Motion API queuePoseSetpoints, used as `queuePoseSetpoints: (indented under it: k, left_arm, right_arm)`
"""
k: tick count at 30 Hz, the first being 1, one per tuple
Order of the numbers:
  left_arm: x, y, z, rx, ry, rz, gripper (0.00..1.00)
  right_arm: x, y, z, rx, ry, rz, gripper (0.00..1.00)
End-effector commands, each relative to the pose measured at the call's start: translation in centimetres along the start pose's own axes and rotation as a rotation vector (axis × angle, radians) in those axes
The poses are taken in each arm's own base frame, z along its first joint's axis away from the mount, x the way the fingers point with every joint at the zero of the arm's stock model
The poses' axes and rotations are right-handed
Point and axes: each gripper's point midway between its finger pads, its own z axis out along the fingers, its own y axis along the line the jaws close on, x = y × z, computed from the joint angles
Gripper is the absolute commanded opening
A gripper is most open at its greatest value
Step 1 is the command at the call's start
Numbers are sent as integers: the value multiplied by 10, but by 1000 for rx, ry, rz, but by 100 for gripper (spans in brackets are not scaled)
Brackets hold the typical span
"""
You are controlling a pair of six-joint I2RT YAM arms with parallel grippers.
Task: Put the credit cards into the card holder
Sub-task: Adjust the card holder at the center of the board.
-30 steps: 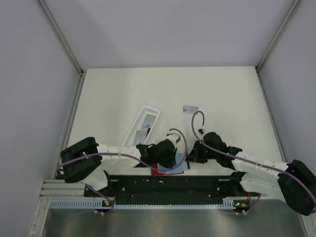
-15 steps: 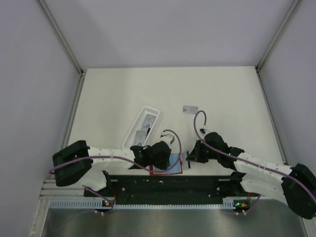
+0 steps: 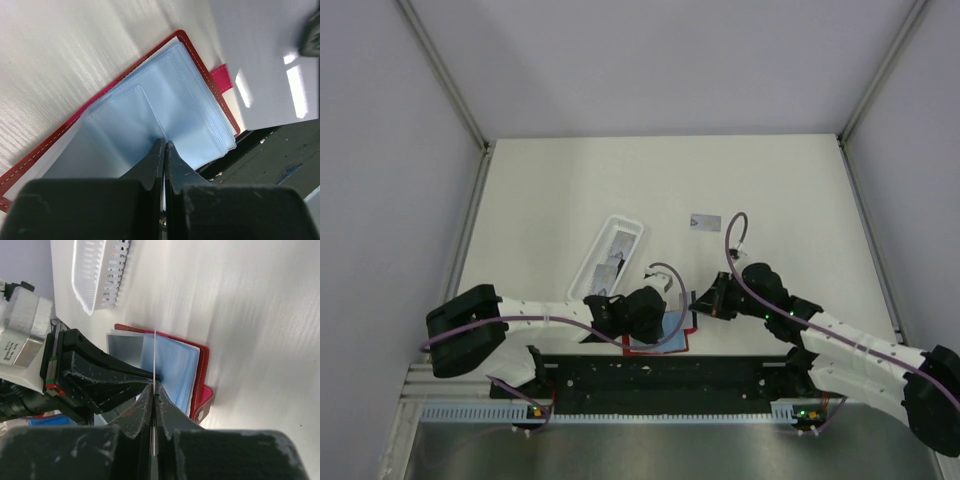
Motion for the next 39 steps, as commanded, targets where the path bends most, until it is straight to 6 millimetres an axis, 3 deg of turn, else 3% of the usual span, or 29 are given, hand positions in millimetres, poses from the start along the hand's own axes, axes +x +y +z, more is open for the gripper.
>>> queuePoseSetpoints:
  k: [1, 12, 20, 27, 39]
  left_arm:
    - [16, 21, -3, -72, 42, 17, 0]
    - [14, 19, -2, -66, 37, 18, 0]
    - [11, 18, -6, -65, 25, 17, 0]
    - [15, 30, -16, -106, 27, 19, 0]
    - [10, 66, -52, -258, -41, -2, 0]
  right_arm:
    - [-5, 22, 10, -124, -17, 97, 0]
    - [20, 18, 30, -64, 40, 136, 0]
    - [42, -16, 41, 101, 66, 167, 0]
    - [50, -44, 40, 228, 69, 157, 0]
    - [59, -48, 40, 259, 89, 136, 0]
